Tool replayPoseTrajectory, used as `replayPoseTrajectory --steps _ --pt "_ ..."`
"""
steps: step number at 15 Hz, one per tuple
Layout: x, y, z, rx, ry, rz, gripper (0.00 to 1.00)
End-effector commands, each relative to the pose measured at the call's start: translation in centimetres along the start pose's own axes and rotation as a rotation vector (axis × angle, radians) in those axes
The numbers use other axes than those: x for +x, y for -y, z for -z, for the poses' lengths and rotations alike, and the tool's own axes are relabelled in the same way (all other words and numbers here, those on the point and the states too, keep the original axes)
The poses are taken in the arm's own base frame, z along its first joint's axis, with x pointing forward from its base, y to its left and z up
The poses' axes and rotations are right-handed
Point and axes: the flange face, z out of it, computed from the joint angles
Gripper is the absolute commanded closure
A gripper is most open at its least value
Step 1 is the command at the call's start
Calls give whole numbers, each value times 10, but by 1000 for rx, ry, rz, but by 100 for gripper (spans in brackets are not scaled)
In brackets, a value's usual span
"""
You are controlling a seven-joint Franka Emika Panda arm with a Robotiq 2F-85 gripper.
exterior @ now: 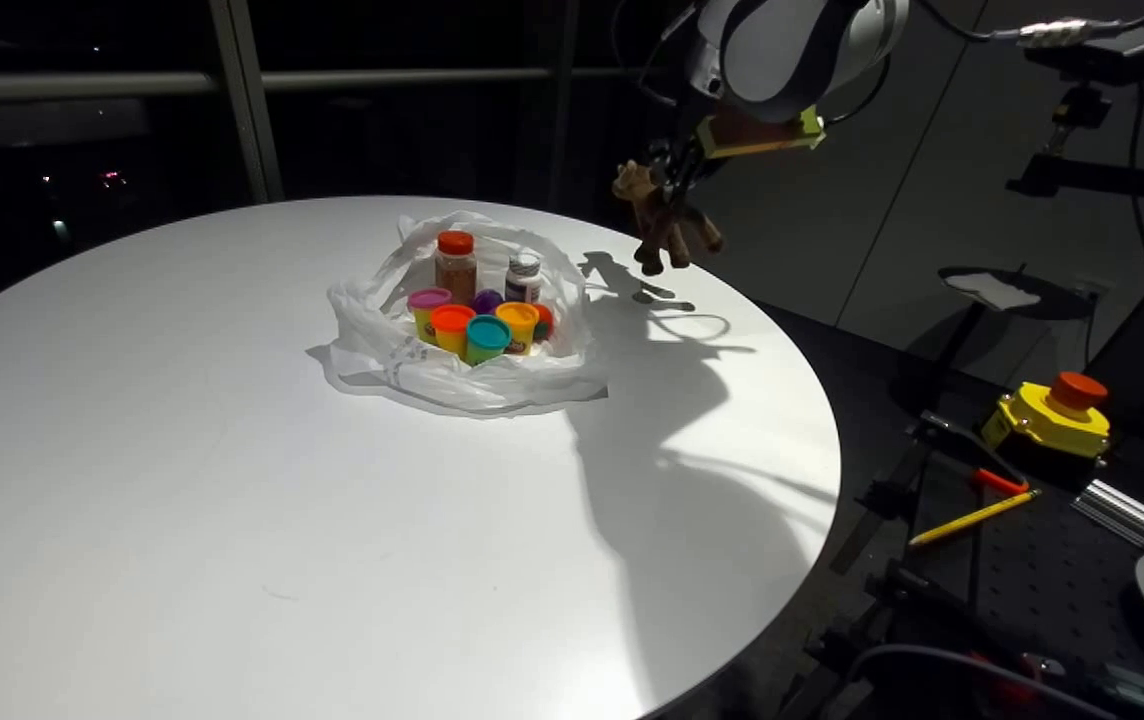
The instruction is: Place the containers, strawberry and toy deer inside the plastic
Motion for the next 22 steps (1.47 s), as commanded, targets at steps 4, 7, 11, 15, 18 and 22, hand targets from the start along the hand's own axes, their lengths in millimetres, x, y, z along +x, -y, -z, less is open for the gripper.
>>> replayPoseTrajectory --steps 4,7,11,15,18,22 --pt "-13 56 108 87 -7 88 97" --pt "-28 114 135 110 5 145 97" --pt "-56 169 143 135 42 208 97" --pt "-71 201 121 71 36 247 97" --pt "-70 206 107 -9 -5 264 97" --pt "-71 213 90 -65 -13 284 97"
